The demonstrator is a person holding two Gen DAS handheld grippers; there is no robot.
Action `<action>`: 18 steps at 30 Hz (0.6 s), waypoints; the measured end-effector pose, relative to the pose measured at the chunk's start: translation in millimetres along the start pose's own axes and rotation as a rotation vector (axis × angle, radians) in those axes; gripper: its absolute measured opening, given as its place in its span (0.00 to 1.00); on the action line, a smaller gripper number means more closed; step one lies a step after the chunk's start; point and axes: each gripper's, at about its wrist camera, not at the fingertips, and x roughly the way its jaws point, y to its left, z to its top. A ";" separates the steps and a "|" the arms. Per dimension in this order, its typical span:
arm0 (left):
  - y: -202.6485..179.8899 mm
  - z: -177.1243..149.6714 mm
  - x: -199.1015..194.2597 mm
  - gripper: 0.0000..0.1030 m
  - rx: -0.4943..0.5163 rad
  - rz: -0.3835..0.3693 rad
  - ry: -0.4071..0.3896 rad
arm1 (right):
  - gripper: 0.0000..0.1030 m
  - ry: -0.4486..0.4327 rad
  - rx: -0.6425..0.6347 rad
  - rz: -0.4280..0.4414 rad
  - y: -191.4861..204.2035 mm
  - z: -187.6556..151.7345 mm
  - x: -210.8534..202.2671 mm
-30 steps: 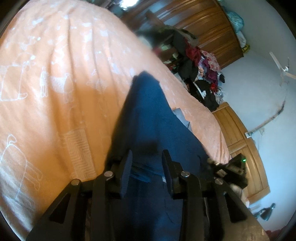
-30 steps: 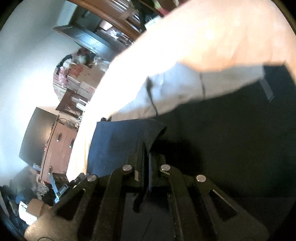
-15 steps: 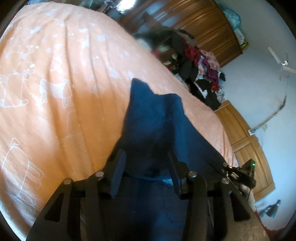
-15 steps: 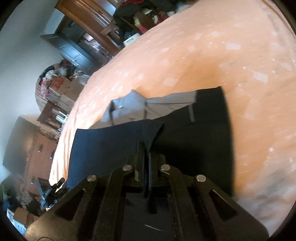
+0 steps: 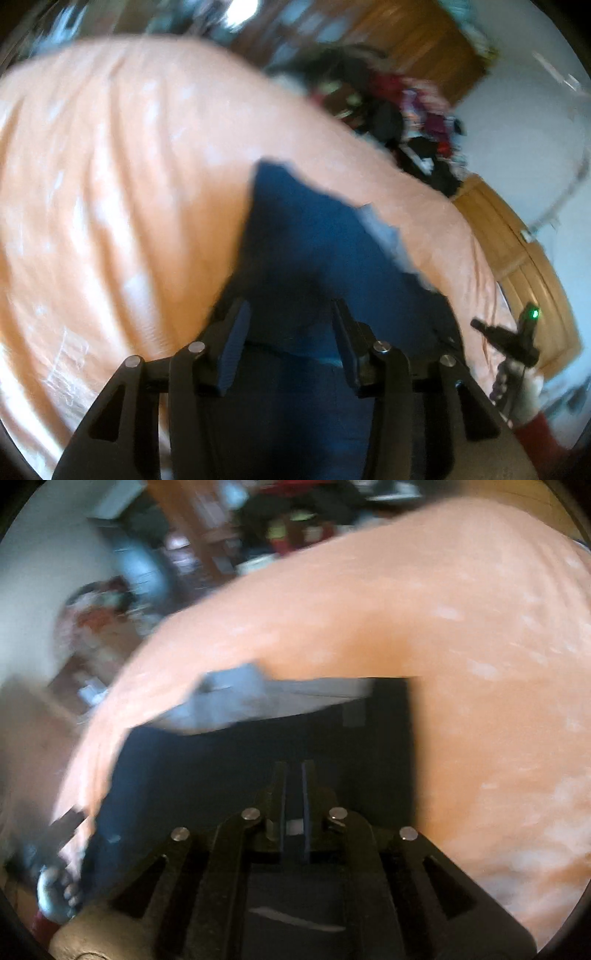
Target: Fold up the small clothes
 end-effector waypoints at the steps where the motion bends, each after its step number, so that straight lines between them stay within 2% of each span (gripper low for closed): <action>1: -8.2 0.0 2.0 0.56 0.036 0.012 0.004 | 0.09 0.032 -0.027 0.046 11.1 -4.3 11.0; 3: -14.1 -2.8 26.4 0.59 0.086 0.078 0.091 | 0.10 0.113 -0.061 0.084 22.0 -15.5 38.9; 4: -6.5 -7.1 42.6 0.58 0.073 0.121 0.158 | 0.11 0.169 -0.073 0.079 23.2 -23.2 55.3; 5: 0.1 -8.3 50.6 0.52 0.053 0.130 0.192 | 0.10 0.253 -0.067 0.072 18.0 -34.4 74.9; 6: 6.8 -7.6 49.4 0.47 0.023 0.119 0.192 | 0.04 0.284 -0.064 0.062 12.8 -40.4 81.4; 7: 9.6 -5.3 44.5 0.47 0.005 0.108 0.189 | 0.00 0.267 -0.049 0.076 3.4 -43.5 78.0; 8: 12.3 -3.4 35.7 0.46 0.009 0.122 0.193 | 0.00 0.253 -0.003 0.096 -8.9 -43.7 68.1; 9: 15.0 -3.8 27.4 0.46 0.019 0.138 0.193 | 0.00 0.239 0.029 0.070 -20.3 -44.2 53.2; 10: 20.6 -5.1 18.7 0.42 0.011 0.121 0.203 | 0.00 0.237 0.029 0.036 -27.4 -47.6 40.0; 11: 29.0 -8.5 8.3 0.42 -0.013 0.099 0.221 | 0.03 0.236 0.035 0.021 -35.4 -51.3 26.6; 13: 41.8 -18.0 -14.5 0.46 -0.010 0.157 0.242 | 0.13 0.234 0.072 0.029 -54.8 -67.1 -14.8; 16: 60.7 -41.4 -54.3 0.46 -0.090 0.056 0.267 | 0.28 0.218 0.134 0.071 -74.9 -99.0 -75.4; 18: 62.1 -61.6 -77.4 0.46 -0.098 -0.003 0.290 | 0.33 0.218 0.178 0.076 -85.3 -123.7 -103.2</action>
